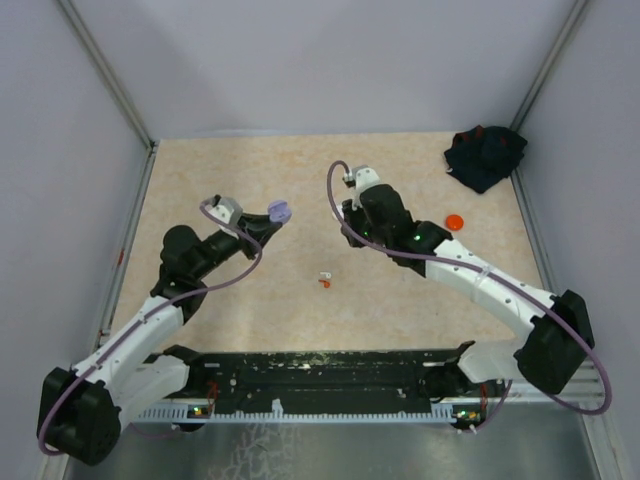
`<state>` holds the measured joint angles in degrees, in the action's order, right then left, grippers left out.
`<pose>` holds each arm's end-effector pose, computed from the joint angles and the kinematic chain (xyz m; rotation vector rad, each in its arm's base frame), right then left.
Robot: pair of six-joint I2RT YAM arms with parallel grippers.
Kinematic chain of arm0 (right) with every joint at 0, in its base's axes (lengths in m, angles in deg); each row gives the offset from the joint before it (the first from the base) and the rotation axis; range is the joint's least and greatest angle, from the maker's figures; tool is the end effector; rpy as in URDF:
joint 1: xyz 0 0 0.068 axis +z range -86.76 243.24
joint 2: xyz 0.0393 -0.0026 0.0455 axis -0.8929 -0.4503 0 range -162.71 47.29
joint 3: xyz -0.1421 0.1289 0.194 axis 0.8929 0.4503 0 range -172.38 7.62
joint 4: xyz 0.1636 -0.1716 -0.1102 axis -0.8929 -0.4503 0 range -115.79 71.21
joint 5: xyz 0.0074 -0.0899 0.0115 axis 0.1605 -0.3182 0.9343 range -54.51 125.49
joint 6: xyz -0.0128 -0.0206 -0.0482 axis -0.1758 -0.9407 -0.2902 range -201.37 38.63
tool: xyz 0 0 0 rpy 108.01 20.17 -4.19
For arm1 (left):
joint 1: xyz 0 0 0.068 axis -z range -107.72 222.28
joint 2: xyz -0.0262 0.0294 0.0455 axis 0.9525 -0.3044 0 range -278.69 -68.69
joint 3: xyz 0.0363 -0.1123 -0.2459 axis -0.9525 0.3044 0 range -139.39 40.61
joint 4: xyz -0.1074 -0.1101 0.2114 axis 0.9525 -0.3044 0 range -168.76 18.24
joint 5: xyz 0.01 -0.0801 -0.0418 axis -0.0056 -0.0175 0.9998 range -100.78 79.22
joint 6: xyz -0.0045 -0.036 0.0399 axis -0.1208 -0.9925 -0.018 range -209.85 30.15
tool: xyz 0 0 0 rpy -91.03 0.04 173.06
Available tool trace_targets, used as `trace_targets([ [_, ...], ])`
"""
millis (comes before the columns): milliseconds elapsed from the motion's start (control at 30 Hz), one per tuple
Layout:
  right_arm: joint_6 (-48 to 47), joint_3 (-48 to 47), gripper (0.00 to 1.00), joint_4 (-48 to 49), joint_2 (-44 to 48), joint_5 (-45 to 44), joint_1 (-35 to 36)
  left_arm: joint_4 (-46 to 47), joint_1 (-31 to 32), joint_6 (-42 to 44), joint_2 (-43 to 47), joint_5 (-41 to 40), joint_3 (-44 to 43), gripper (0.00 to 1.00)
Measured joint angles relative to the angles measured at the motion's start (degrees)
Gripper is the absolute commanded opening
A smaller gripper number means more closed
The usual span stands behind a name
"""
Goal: Insert the wireless bluetooth earbuds into the charging case
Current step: Place the earbud in the charging case.
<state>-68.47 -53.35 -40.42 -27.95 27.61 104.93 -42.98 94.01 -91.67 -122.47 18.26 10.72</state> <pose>0.2224 0.1916 0.3025 -0.4754 2.1654 0.3832 0.1952 -0.0964 0.2909 0.6668 1.3852 -0.7041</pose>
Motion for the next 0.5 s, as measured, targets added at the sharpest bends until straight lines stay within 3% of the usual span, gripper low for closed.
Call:
trace_targets([
  [300,1.07,-0.98,0.17,13.38,4.02,2.05,5.16,14.51,-0.04,-1.03,3.26,0.83,8.20,0.01],
  [500,2.16,-0.94,0.17,20.35,4.57,5.03,7.04,19.65,-0.04,-1.44,2.62,2.56,9.27,0.01],
])
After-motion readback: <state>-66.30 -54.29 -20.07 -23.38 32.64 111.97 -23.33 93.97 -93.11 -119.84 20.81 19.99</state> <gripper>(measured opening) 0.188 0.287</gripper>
